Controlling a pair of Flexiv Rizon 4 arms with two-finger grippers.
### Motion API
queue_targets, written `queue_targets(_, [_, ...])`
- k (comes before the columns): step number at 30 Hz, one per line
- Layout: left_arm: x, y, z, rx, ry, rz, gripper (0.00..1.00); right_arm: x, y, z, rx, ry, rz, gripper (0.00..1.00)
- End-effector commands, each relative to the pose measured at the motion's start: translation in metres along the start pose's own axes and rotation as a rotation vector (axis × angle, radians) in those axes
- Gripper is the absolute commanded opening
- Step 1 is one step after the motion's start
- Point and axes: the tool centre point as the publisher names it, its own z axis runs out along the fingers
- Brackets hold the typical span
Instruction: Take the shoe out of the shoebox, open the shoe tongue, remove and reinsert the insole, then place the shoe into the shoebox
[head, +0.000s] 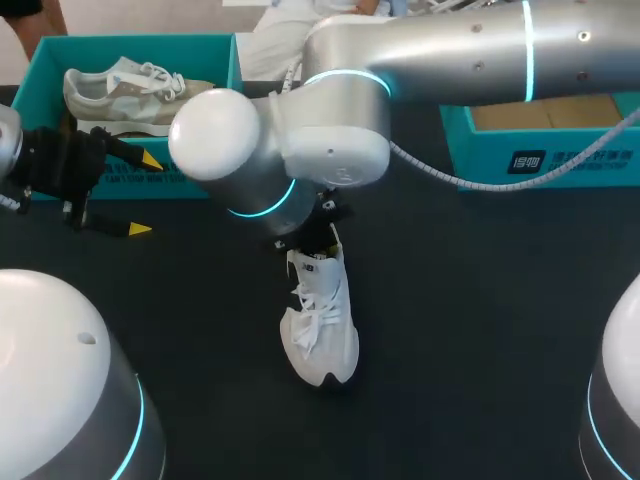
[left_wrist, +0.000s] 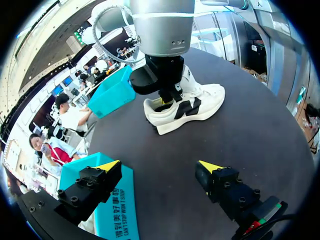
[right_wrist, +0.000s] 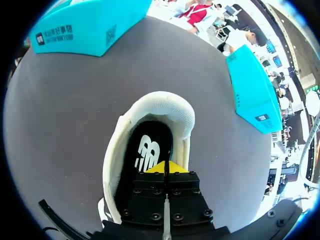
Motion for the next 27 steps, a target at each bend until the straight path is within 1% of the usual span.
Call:
queue_targets(1, [0.001,-0.001,-0.001,-0.003,0.001,0.000,1.00,0.006,0.000,0.010,0.009,-0.022,0.006,0.00])
queue_targets(2, [0.001,-0.001,-0.001,-0.003,0.001,0.000,1.00,0.005,0.000,0.013,0.025,-0.019,-0.001,0.00])
queue_targets(5, [0.001,-0.001,-0.001,-0.003,0.001,0.000,1.00,0.005,-0.002,0.020,0.031,-0.020,0.008,0.00])
queue_targets(9, [0.001,-0.001,-0.001,-0.003,0.001,0.000,1.00,0.002,-0.006,0.036,0.045,-0.019,0.012,0.00])
queue_targets(11, [0.001,-0.001,-0.001,-0.003,0.001,0.000,1.00,0.004,-0.007,0.039,0.053,-0.002,0.021,0.00])
queue_targets(13, [0.001,-0.001,-0.001,-0.003,0.001,0.000,1.00,0.004,-0.009,0.048,0.062,0.022,0.024,0.00])
queue_targets(16, [0.001,-0.001,-0.001,-0.003,0.001,0.000,1.00,0.010,-0.007,0.052,0.055,0.062,0.033,0.00])
queue_targets(21, [0.001,-0.001,-0.001,-0.003,0.001,0.000,1.00,0.022,0.001,0.057,0.038,0.138,0.014,0.00])
queue_targets(24, [0.001,-0.001,-0.001,-0.003,0.001,0.000,1.00,0.028,0.005,0.056,0.033,0.158,0.009,0.00])
queue_targets(27, [0.001,-0.001,-0.001,-0.003,0.001,0.000,1.00,0.028,0.005,0.056,0.038,0.152,-0.003,0.00])
